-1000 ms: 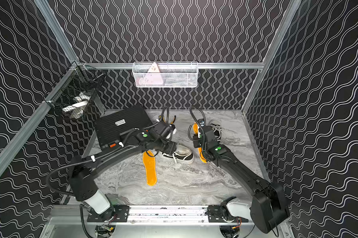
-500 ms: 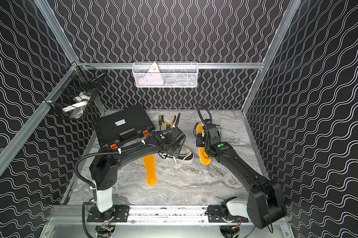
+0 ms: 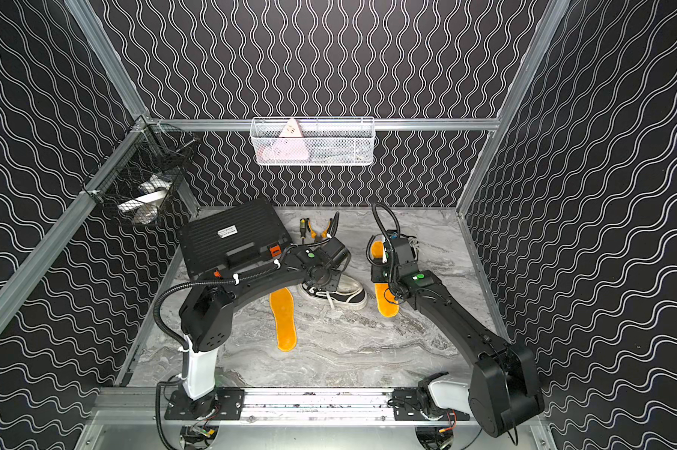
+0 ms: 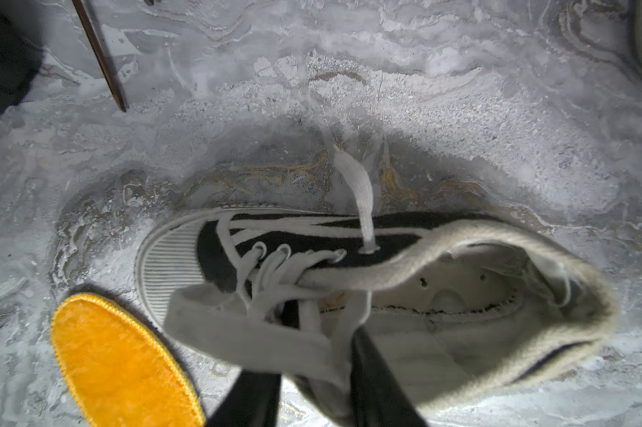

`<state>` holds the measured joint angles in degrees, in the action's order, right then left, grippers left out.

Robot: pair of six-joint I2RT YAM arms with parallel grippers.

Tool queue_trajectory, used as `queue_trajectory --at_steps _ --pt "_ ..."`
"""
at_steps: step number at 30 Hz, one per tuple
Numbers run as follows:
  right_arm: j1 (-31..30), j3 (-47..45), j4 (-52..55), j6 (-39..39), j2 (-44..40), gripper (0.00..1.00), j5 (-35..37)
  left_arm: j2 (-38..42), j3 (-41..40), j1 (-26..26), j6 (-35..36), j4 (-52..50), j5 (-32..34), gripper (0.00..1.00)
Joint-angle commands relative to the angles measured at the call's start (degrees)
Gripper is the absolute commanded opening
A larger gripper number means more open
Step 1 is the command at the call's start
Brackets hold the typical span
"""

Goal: Insert the insole into the shoe
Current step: Pick up the insole from the center of the board, then insert the insole into the shoe.

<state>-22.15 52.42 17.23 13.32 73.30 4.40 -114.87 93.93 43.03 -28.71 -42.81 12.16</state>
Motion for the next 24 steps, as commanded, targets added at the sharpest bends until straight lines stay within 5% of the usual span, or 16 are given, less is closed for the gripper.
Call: queue_trajectory --at_steps 1,3,11,24 --pt "-0.25 0.25 2.91 2.18 -1.31 0.4 -4.36 1.32 -1.03 -1.93 2.2 0.9 -2.58 0.11" --pt "-0.36 -0.53 3.71 3.26 -2.42 0.4 -6.81 2.98 -2.97 -3.9 4.26 3.28 -7.05 0.0" --pt "-7.58 -0.93 8.72 5.24 -3.16 0.39 -14.86 8.57 -4.93 -6.96 16.5 5.57 -24.66 0.0" --pt "-10.48 -4.12 11.45 5.17 -5.18 0.38 -22.43 11.34 -6.48 -9.52 23.83 4.99 -32.29 0.0"
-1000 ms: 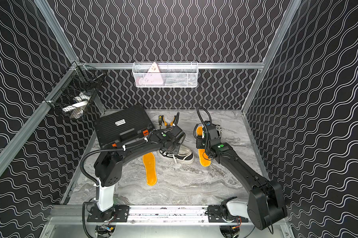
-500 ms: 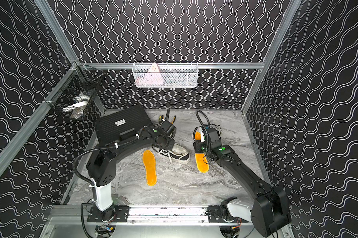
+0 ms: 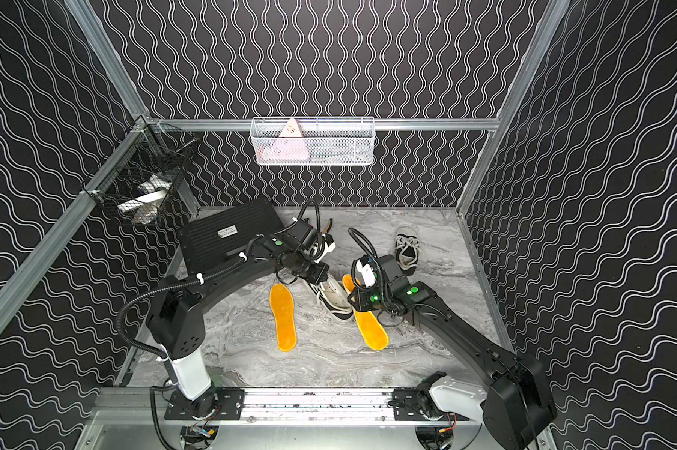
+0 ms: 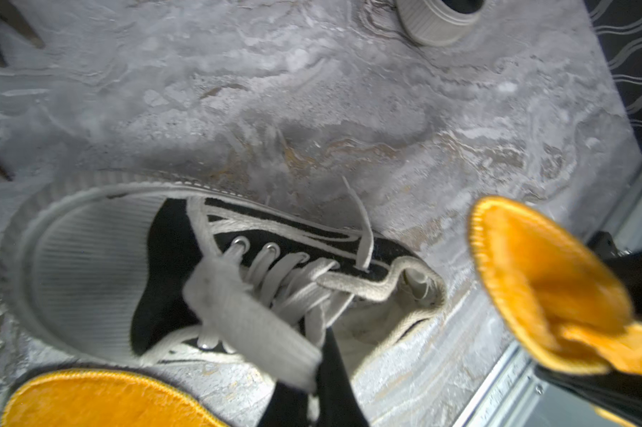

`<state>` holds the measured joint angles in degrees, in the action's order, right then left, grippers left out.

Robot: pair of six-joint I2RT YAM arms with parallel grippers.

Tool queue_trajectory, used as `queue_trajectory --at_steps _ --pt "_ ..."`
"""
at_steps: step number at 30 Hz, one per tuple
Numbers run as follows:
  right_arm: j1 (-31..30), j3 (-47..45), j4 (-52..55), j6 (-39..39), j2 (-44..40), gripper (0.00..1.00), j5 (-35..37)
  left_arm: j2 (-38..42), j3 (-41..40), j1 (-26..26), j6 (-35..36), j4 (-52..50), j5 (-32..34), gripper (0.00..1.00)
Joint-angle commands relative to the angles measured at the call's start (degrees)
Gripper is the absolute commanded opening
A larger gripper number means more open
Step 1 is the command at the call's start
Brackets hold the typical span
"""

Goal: Insert the insole into the shoe

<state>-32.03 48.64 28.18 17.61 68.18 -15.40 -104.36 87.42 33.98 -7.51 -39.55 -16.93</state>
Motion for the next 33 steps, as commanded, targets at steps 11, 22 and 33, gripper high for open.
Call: queue_trajectory --at_steps 11,22,33 --pt "-5.56 -0.31 -1.2 3.75 5.15 0.39 -2.55 1.5 0.3 -0.62 3.54 1.21 -6.24 0.0" --pt "-5.34 3.12 -2.14 3.55 10.71 0.4 2.13 2.32 0.27 0.35 9.52 -2.04 -11.81 0.0" --pt "-5.15 6.75 -4.08 -2.92 15.39 0.47 1.29 0.56 1.17 0.76 13.39 -4.13 -16.37 0.0"
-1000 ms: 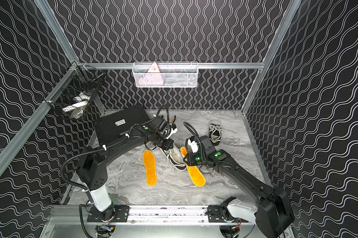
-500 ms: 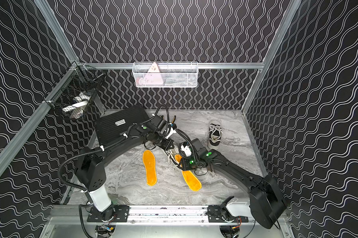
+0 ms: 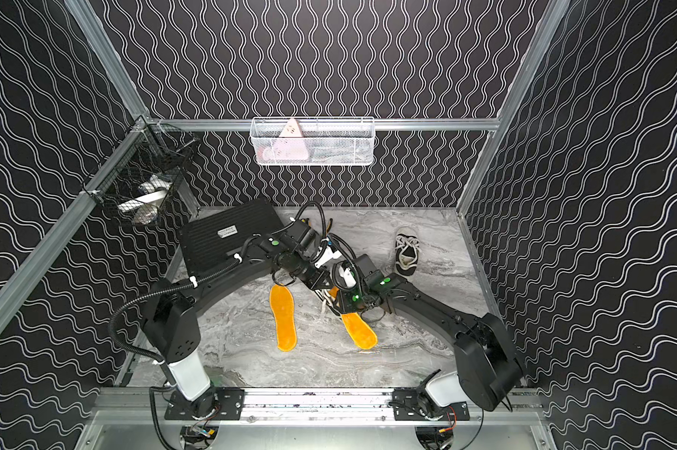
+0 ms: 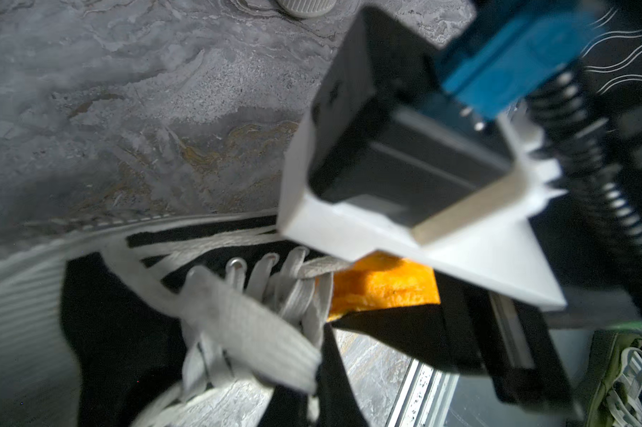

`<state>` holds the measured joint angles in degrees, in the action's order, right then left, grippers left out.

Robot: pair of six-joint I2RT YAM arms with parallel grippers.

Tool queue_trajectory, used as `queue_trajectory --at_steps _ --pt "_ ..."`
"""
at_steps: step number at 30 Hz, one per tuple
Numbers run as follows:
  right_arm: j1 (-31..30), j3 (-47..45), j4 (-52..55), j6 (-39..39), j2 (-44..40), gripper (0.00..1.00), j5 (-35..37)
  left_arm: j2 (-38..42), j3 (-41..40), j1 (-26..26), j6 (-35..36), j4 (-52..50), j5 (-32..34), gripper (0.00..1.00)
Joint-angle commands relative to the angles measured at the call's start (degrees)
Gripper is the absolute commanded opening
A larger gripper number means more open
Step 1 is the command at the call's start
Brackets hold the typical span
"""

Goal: Insert the insole into the shoe

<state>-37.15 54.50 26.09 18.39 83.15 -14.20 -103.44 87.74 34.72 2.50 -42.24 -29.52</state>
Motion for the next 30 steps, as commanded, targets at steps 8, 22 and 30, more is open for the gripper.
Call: queue_trajectory --at_steps 8,22,30 --pt "-0.03 -2.78 -10.23 -9.22 -2.13 0.52 -0.68 -1.23 0.23 -0.48 3.3 -0.24 -7.16 0.0" --pt "0.0 -5.56 -12.03 -7.52 -5.23 0.81 -2.12 -1.08 -2.53 -2.32 -0.65 3.37 -3.78 0.0" --pt "1.88 -6.38 -3.09 -1.65 -9.76 0.79 4.06 -1.0 -2.83 -3.03 -1.08 3.86 -1.61 0.0"
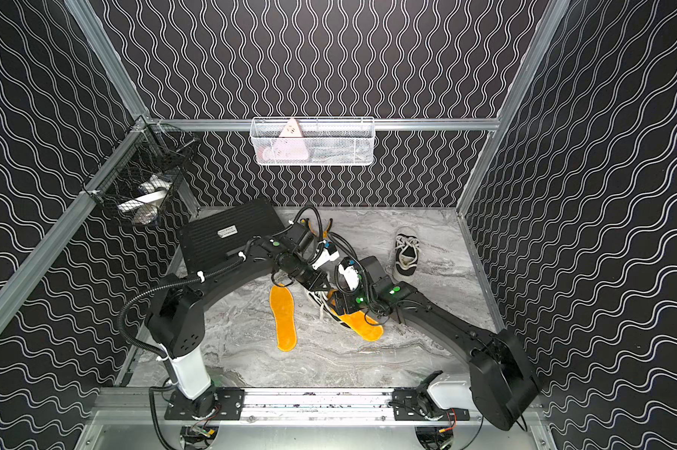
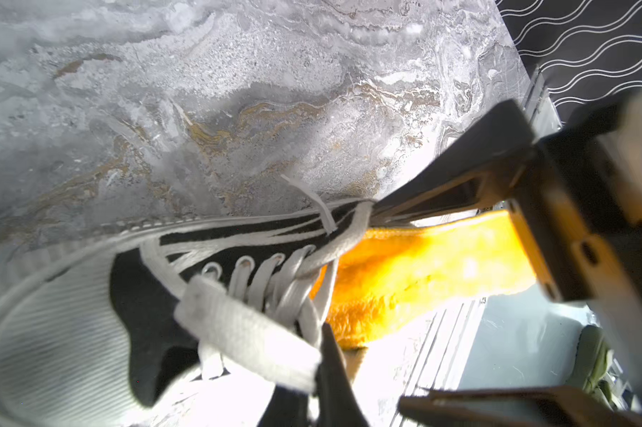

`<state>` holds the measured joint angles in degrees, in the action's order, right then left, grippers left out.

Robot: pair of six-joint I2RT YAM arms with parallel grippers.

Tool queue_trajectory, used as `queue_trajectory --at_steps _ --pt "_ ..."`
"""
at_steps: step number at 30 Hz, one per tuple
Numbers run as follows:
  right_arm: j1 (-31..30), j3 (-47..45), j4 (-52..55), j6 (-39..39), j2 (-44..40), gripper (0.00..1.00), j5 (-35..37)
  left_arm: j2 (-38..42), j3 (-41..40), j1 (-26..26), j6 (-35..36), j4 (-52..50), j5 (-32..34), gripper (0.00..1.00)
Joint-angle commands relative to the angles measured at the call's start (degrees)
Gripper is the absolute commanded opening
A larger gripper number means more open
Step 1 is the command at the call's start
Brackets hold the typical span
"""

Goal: Insert the insole into the shoe

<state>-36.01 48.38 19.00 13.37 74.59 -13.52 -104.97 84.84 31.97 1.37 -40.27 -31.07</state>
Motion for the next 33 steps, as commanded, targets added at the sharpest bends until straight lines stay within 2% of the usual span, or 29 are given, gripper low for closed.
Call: queue_trajectory --at_steps 1,5,15,23,33 --pt "1.08 -0.54 4.63 4.22 -1.78 0.78 4.37 0.41 0.15 -0.31 0.14 1.78 -0.02 0.0" --pt "2.88 -1.57 6.87 7.2 -3.3 0.69 7.2 0.11 0.25 -0.28 -0.11 1.76 0.72 0.0" --pt "3.19 -1.32 6.99 10.33 1.45 0.33 -1.82 0.69 -0.09 -0.17 -1.35 2.59 1.98 0.0" --pt "2.2 0.51 4.07 12.51 4.16 0.19 -4.3 0.92 0.21 1.58 0.41 1.35 1.81 0.0" --pt "1.05 3.83 0.44 13.1 8.64 0.16 -0.56 0.47 0.64 2.63 1.8 -0.09 0.76 0.0"
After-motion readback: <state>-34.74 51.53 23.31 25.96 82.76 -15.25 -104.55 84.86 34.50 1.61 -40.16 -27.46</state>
